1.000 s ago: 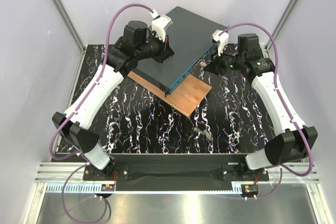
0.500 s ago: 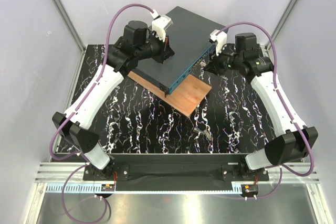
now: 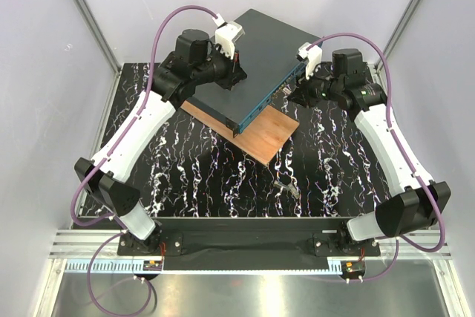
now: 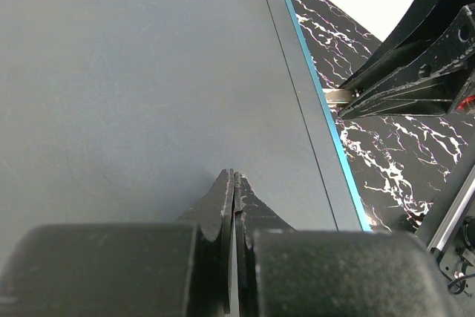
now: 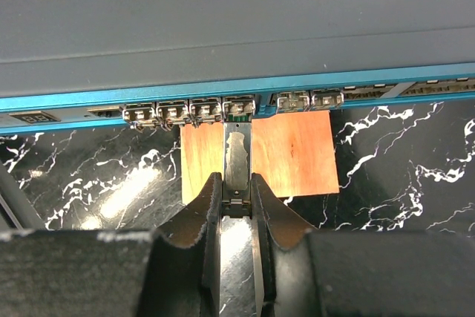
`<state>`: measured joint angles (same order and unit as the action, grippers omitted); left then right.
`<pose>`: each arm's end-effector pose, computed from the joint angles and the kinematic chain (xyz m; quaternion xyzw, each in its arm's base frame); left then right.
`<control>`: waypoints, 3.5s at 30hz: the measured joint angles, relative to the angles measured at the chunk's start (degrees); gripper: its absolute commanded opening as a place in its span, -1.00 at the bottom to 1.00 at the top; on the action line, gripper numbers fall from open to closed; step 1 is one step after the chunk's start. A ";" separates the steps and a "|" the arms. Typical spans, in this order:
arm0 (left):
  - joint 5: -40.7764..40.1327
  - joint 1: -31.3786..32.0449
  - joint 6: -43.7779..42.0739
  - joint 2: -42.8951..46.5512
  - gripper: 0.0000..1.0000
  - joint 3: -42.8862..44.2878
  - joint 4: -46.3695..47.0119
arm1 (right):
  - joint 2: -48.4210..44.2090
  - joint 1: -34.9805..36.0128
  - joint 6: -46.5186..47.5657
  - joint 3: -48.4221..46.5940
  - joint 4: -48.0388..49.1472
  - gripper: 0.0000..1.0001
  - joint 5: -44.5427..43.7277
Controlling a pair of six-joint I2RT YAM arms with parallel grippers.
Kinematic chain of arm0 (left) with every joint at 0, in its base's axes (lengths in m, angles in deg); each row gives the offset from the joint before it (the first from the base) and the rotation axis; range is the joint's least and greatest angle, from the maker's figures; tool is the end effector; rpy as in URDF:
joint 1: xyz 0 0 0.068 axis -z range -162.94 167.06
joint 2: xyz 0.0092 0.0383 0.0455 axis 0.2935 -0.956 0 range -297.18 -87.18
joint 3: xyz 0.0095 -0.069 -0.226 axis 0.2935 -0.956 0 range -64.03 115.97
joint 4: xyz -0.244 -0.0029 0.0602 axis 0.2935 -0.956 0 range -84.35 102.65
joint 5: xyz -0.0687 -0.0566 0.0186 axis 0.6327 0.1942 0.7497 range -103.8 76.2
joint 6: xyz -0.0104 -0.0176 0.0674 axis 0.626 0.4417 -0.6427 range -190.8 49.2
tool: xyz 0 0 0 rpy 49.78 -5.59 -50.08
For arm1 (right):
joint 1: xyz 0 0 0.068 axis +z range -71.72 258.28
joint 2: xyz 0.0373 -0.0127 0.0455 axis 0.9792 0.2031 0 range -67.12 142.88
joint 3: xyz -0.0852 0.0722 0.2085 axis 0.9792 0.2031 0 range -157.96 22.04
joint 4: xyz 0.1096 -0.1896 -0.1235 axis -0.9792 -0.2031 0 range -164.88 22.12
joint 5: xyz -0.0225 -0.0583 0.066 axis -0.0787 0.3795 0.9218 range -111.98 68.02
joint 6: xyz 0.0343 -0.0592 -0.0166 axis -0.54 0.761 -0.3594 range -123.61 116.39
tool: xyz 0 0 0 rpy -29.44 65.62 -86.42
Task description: Insert the plug into the switch port
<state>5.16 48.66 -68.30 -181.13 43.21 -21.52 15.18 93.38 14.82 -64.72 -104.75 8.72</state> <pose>0.3052 -0.2096 0.4056 0.2945 0.7628 -0.2937 0.4952 0.3040 0.1126 0.3496 -0.3659 0.7723 0.2184 0.4711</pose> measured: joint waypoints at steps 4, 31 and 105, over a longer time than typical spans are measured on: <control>0.00 0.00 0.00 0.00 -1.00 0.00 0.00 | -0.55 0.00 -0.87 1.18 1.11 -1.00 -0.02; 0.33 0.00 0.00 0.00 -1.00 0.00 0.02 | 1.79 -0.39 -4.31 -3.19 -2.89 -1.00 -0.61; 0.39 0.00 0.42 -0.02 -1.00 0.00 0.02 | 1.66 -1.22 1.38 -0.07 3.23 -1.00 4.28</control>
<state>5.56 48.66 -67.89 -181.15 43.21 -21.50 16.84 92.15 16.20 -64.78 -101.51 13.00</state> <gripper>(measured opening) 0.005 0.221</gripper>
